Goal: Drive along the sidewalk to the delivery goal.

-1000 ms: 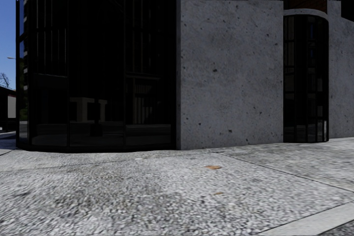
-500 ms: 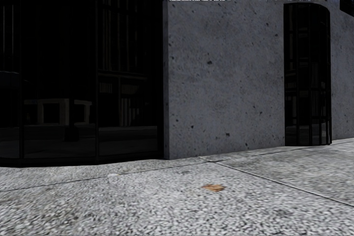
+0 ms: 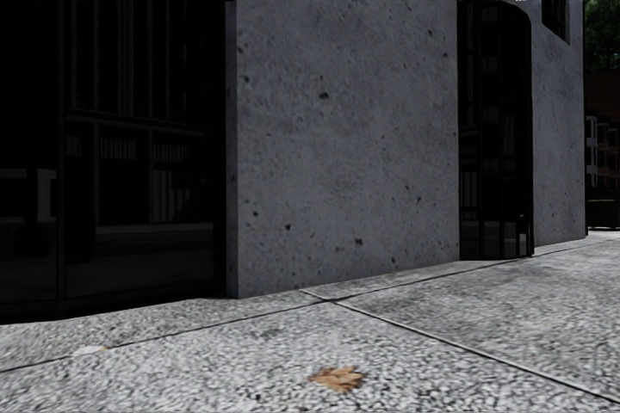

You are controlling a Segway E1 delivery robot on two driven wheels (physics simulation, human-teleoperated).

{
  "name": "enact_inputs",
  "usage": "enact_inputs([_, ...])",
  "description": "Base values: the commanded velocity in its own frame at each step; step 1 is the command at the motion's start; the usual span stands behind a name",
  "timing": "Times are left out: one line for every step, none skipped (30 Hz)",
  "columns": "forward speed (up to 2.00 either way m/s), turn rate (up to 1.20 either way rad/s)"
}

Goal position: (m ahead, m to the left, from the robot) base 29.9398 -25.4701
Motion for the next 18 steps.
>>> enact_inputs([1.37,-0.73])
enact_inputs([1.37,-0.73])
enact_inputs([1.37,-0.73])
enact_inputs([1.37,-0.73])
enact_inputs([1.37,-0.73])
enact_inputs([1.37,-0.73])
enact_inputs([1.37,-0.73])
enact_inputs([1.37,-0.73])
enact_inputs([1.37,-0.73])
enact_inputs([1.37,-0.73])
enact_inputs([1.37,-0.73])
enact_inputs([1.37,-0.73])
enact_inputs([1.37,-0.73])
enact_inputs([1.37,-0.73])
enact_inputs([1.37,-0.73])
enact_inputs([1.37,-0.73])
enact_inputs([1.37,-0.73])
enact_inputs([1.37,-0.73])
